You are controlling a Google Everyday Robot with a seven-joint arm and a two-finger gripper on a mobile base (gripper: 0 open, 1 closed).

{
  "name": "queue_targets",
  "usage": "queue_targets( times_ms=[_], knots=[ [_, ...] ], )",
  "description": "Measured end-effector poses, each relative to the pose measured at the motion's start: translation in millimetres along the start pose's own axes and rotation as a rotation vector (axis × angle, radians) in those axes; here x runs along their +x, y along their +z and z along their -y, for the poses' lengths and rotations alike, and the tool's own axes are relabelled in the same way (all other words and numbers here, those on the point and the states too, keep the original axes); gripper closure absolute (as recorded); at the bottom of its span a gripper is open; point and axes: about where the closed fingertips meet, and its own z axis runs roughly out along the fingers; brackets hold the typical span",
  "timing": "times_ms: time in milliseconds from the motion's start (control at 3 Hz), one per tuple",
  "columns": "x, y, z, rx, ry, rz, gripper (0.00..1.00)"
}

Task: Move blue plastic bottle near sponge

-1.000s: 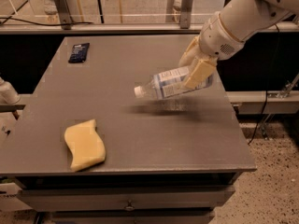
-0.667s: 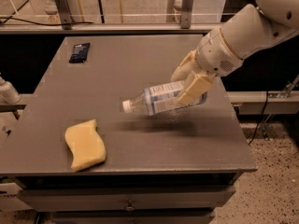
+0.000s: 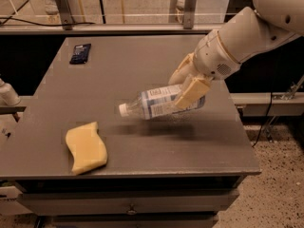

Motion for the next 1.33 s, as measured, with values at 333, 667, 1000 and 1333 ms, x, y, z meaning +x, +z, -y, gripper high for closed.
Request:
queue_targets(
  times_ms=[333,667,1000,1333],
  knots=[
    [-22,18,-10,0.011,-0.004,0.046,1.00],
    [-36,44,-23,0.018,-0.027,0.085,1.00],
    [-34,71,-37,0.021,-0.033,0.110,1.00],
    [-33,91,-42,0.034,-0.028,0.127,1.00]
  ],
)
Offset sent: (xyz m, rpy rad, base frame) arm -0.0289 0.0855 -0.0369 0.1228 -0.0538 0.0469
